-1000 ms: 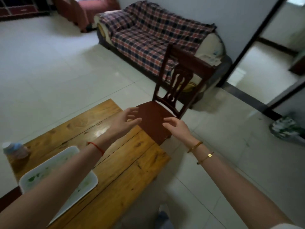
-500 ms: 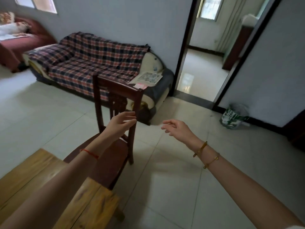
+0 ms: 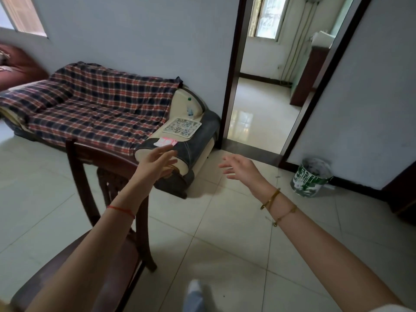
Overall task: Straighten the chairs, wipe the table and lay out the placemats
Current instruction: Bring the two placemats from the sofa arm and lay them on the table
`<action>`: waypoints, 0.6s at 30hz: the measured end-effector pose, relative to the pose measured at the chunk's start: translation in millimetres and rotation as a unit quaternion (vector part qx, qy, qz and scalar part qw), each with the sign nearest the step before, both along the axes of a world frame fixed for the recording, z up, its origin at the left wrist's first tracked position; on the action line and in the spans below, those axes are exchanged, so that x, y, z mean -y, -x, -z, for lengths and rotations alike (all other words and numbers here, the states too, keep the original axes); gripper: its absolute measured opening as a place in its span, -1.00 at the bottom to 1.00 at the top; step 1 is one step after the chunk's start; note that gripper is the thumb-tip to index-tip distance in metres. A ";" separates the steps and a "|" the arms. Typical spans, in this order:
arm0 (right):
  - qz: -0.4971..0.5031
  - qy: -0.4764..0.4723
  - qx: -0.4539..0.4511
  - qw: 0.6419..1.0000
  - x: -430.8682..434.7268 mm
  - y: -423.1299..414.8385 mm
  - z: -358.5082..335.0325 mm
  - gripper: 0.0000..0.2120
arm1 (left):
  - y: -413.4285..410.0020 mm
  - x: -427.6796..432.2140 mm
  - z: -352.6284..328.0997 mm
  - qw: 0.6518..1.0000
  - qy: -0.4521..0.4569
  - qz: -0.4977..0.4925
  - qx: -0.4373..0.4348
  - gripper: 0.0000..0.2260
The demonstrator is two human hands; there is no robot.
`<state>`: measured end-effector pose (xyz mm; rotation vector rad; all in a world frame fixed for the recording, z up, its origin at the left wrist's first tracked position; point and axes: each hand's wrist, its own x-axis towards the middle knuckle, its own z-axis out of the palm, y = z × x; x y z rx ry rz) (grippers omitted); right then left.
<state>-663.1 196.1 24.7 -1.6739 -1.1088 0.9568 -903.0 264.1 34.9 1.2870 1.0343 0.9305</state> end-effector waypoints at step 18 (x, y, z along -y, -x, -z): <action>-0.035 0.060 -0.003 0.998 -394.0 -172.0 21.0 -0.74 | -184.2 -372.6 43.6 0.992 0.109 -0.060 0.006 -0.72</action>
